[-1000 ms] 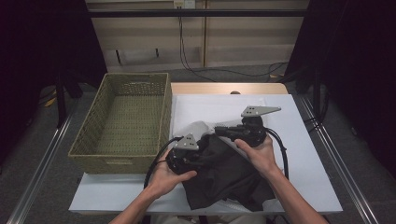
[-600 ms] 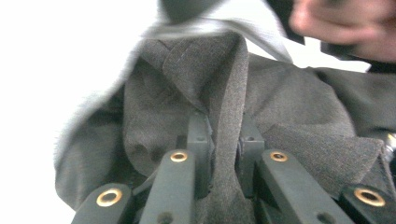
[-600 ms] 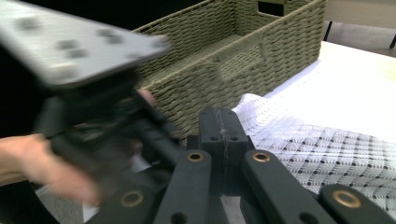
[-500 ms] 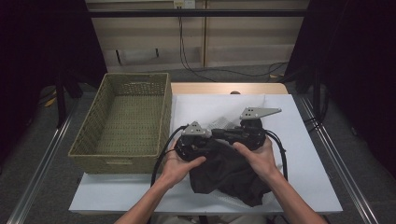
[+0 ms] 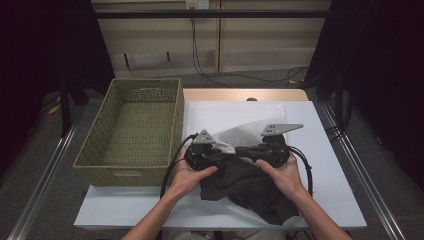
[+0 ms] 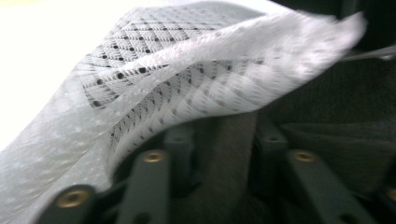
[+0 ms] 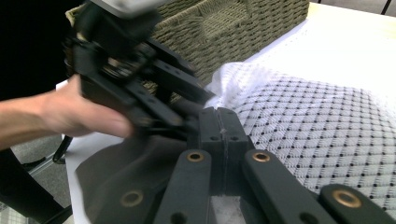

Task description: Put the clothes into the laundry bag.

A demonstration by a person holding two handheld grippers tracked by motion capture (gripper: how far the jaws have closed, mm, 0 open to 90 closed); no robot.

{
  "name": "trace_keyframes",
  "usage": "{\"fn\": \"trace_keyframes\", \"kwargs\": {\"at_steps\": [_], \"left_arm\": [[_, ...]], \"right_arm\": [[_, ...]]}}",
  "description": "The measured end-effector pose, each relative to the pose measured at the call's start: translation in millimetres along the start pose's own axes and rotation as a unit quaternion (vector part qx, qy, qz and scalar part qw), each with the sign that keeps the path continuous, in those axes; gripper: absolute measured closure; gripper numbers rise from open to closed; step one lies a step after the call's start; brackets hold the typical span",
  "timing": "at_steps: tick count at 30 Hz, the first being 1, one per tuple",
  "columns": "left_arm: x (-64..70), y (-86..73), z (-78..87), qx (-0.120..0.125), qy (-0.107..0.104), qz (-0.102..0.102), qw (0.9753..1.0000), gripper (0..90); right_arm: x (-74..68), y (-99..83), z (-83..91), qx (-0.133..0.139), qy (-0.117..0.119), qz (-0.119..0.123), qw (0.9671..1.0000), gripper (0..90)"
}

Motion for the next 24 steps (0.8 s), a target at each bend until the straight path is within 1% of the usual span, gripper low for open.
{"fn": "trace_keyframes", "kwargs": {"at_steps": [2, 3, 5, 6, 7, 8, 9, 10, 11, 12, 13, 14, 15, 16, 17, 18, 19, 20, 21, 22, 23, 24], "left_arm": [[2.8, 3.5, 7.7, 0.004, -0.003, -0.002, 1.0000, 51.4], [5.6, 6.6, 13.1, 0.016, -0.007, -0.001, 0.9999, 50.3], [9.0, 11.7, 20.4, 0.033, -0.007, 0.000, 0.9994, 46.3], [11.6, 14.6, 25.1, 0.036, -0.004, -0.013, 0.9993, 42.8], [15.1, 18.0, 29.2, 0.044, -0.001, -0.024, 0.9987, 39.4], [18.9, 21.6, 33.5, 0.054, -0.001, -0.026, 0.9982, 36.9], [22.9, 25.4, 38.5, 0.057, -0.004, -0.033, 0.9978, 35.1], [26.0, 27.7, 40.3, 0.064, -0.009, -0.035, 0.9973, 33.5], [31.1, 31.2, 44.0, 0.070, -0.014, -0.042, 0.9965, 33.3], [35.3, 32.7, 44.7, 0.073, -0.023, -0.040, 0.9963, 33.4], [41.1, 33.9, 44.1, 0.073, -0.037, -0.039, 0.9958, 33.6], [47.9, 33.3, 42.3, 0.069, -0.053, -0.039, 0.9954, 33.5], [55.7, 30.6, 39.3, 0.054, -0.074, -0.040, 0.9950, 33.2], [63.7, 26.8, 33.8, 0.044, -0.084, -0.049, 0.9943, 32.3], [67.1, 23.8, 30.0, 0.038, -0.087, -0.048, 0.9943, 30.0], [70.9, 18.3, 23.6, 0.021, -0.094, -0.035, 0.9947, 25.8], [74.8, 9.5, 14.5, 0.000, -0.101, -0.028, 0.9945, 18.5], [75.7, 4.1, 9.9, -0.008, -0.095, -0.037, 0.9948, 13.6], [75.9, -3.1, 3.0, -0.014, -0.089, -0.048, 0.9948, 13.7], [75.5, -11.6, -3.1, -0.033, -0.086, -0.049, 0.9945, 12.3], [75.2, -19.8, -8.5, -0.048, -0.086, -0.051, 0.9939, 9.2], [75.0, -27.6, -12.9, -0.063, -0.087, -0.064, 0.9921, 8.8]], "right_arm": [[1.5, 1.0, 0.1, 0.003, -0.002, 0.000, 1.0000, 90.0], [1.9, 1.3, -0.1, 0.004, 0.000, 0.000, 1.0000, 90.0], [2.9, 1.3, -0.5, 0.005, -0.003, -0.003, 1.0000, 90.0], [3.3, 0.8, -0.8, 0.004, -0.003, -0.004, 1.0000, 90.0], [3.6, 0.3, -1.2, 0.003, -0.005, -0.003, 1.0000, 90.0], [3.5, 0.0, -1.4, 0.003, -0.005, -0.001, 1.0000, 90.0], [3.2, -0.1, -1.7, 0.002, -0.004, 0.000, 1.0000, 90.0], [2.8, 0.1, -1.9, 0.001, -0.005, 0.001, 1.0000, 90.0], [2.9, 0.2, -2.1, 0.001, -0.004, 0.002, 1.0000, 90.0], [3.3, 0.2, -2.4, 0.001, -0.004, 0.000, 1.0000, 90.0], [3.4, 0.3, -2.6, 0.002, -0.004, -0.001, 1.0000, 90.0], [3.7, 0.3, -2.8, 0.002, -0.004, -0.002, 1.0000, 90.0], [4.1, 0.4, -3.0, 0.002, -0.004, -0.003, 1.0000, 90.0], [4.4, 0.8, -3.3, 0.003, -0.004, -0.003, 1.0000, 90.0], [4.7, 1.0, -3.4, 0.003, -0.004, -0.002, 1.0000, 90.0], [5.0, 1.2, -3.5, 0.003, -0.004, -0.002, 1.0000, 90.0], [5.1, 1.5, -3.4, 0.004, -0.003, -0.002, 1.0000, 90.0], [5.3, 1.6, -3.2, 0.004, -0.003, -0.001, 1.0000, 90.0], [5.4, 1.6, -2.9, 0.004, -0.004, 0.000, 1.0000, 90.0], [5.6, 1.4, -2.7, 0.004, -0.004, 0.000, 1.0000, 90.0], [5.5, 1.1, -2.5, 0.003, -0.004, -0.001, 1.0000, 90.0], [5.4, 0.9, -2.4, 0.002, -0.004, -0.002, 1.0000, 90.0]]}}
Point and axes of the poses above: each handheld gripper's, and its own axes: z roughly backward along the jaws, y roughly out of its top, x roughly to its right, the point moved 8 cm from there along -z, roughly forward along the jaws, and after that the axes turned 14 degrees about x, right-handed, at the moved point
